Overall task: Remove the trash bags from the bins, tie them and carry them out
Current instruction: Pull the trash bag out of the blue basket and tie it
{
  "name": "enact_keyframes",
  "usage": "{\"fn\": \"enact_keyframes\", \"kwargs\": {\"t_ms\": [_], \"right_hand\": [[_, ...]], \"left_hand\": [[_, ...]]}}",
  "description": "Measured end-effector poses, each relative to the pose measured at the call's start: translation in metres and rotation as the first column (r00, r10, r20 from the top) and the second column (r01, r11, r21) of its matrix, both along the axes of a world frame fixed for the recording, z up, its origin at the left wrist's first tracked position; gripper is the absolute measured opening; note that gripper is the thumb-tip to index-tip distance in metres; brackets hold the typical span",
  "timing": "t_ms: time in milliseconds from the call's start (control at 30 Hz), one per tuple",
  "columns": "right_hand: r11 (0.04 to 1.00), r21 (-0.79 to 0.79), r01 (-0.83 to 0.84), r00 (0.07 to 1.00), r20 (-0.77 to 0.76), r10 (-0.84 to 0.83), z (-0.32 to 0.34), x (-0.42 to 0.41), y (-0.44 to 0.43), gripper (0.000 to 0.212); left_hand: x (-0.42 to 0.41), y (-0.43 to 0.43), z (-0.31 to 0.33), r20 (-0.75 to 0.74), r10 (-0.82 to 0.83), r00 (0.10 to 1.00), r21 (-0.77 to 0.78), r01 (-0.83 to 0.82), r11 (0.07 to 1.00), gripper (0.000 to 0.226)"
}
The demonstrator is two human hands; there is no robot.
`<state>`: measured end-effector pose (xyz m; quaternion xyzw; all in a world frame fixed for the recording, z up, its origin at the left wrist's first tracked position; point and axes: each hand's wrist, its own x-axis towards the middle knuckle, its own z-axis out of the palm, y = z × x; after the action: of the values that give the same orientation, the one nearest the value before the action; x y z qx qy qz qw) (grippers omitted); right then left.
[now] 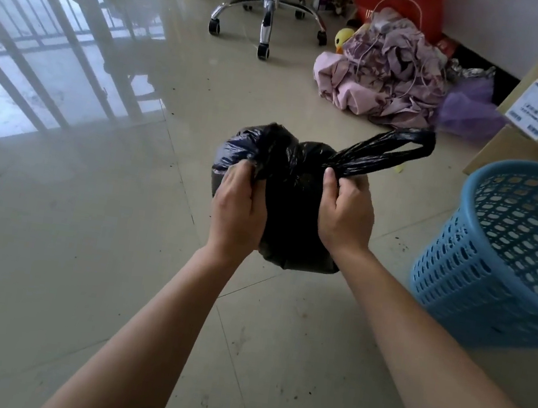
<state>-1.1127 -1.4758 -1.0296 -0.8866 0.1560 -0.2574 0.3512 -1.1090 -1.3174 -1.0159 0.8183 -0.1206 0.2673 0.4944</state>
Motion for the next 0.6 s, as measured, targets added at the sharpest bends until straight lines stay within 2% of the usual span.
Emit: {"fn": "enact_keyframes", "kwargs": {"t_ms": [67,133,167,233,267,333,367,400,433,500,533,567,600], "right_hand": [[0.997,0.079,0.002,0.997,0.080,-0.009,0.006,0.002,0.001,0.037],[0.987,0.156,-0.037,0.992,0.125,0.018,0.012,0.004,0.001,0.037],[0.979,0.192,-0.074,0.994,0.094,0.056,0.013,0.005,0.000,0.041],[0.924,0.349,-0.153,0.981,-0.062,0.186,0.004,0.006,-0.003,0.041],[0.863,0.473,-0.176,0.956,-0.125,0.264,-0.002,0.005,-0.004,0.036],[0.736,0.656,-0.166,0.926,-0.154,0.346,-0.012,0.003,-0.004,0.031],[0.713,0.682,-0.162,0.924,-0.148,0.352,-0.013,0.001,-0.004,0.032],[0.725,0.669,-0.165,0.923,-0.155,0.352,-0.012,-0.002,-0.002,0.031],[0.784,0.594,-0.182,0.922,-0.174,0.346,-0.013,-0.006,-0.002,0.030],[0.932,0.237,-0.273,0.906,-0.262,0.332,-0.016,-0.017,-0.002,0.027],[0.937,0.080,-0.340,0.887,-0.305,0.348,-0.020,-0.024,-0.003,0.025],[0.912,-0.007,-0.410,0.859,-0.338,0.384,-0.025,-0.031,-0.004,0.024],[0.888,-0.029,-0.459,0.835,-0.355,0.420,-0.029,-0.037,-0.005,0.024]], "left_hand": [[0.000,-0.001,0.009,-0.086,-0.002,0.996,-0.142,-0.010,0.990,0.035],[0.008,0.001,0.010,-0.233,-0.015,0.972,-0.155,-0.022,0.988,0.035],[0.013,0.002,0.007,-0.334,-0.048,0.941,-0.134,0.003,0.991,0.036],[0.022,0.007,-0.005,-0.559,-0.117,0.821,-0.106,0.069,0.992,0.036],[0.022,0.010,-0.012,-0.664,-0.145,0.734,-0.114,0.092,0.989,0.035],[0.016,0.017,-0.028,-0.801,-0.201,0.564,-0.196,0.069,0.978,0.032],[0.010,0.019,-0.031,-0.831,-0.241,0.502,-0.267,0.021,0.963,0.032],[0.005,0.019,-0.033,-0.834,-0.297,0.465,-0.359,-0.049,0.932,0.031],[-0.001,0.018,-0.032,-0.808,-0.351,0.473,-0.460,-0.134,0.878,0.029],[-0.003,0.013,-0.026,-0.697,-0.426,0.577,-0.659,-0.280,0.698,0.025],[-0.003,0.011,-0.021,-0.628,-0.465,0.624,-0.747,-0.316,0.585,0.022],[-0.003,0.009,-0.017,-0.563,-0.509,0.651,-0.811,-0.319,0.490,0.021],[-0.003,0.007,-0.014,-0.525,-0.539,0.659,-0.841,-0.307,0.446,0.021]]}}
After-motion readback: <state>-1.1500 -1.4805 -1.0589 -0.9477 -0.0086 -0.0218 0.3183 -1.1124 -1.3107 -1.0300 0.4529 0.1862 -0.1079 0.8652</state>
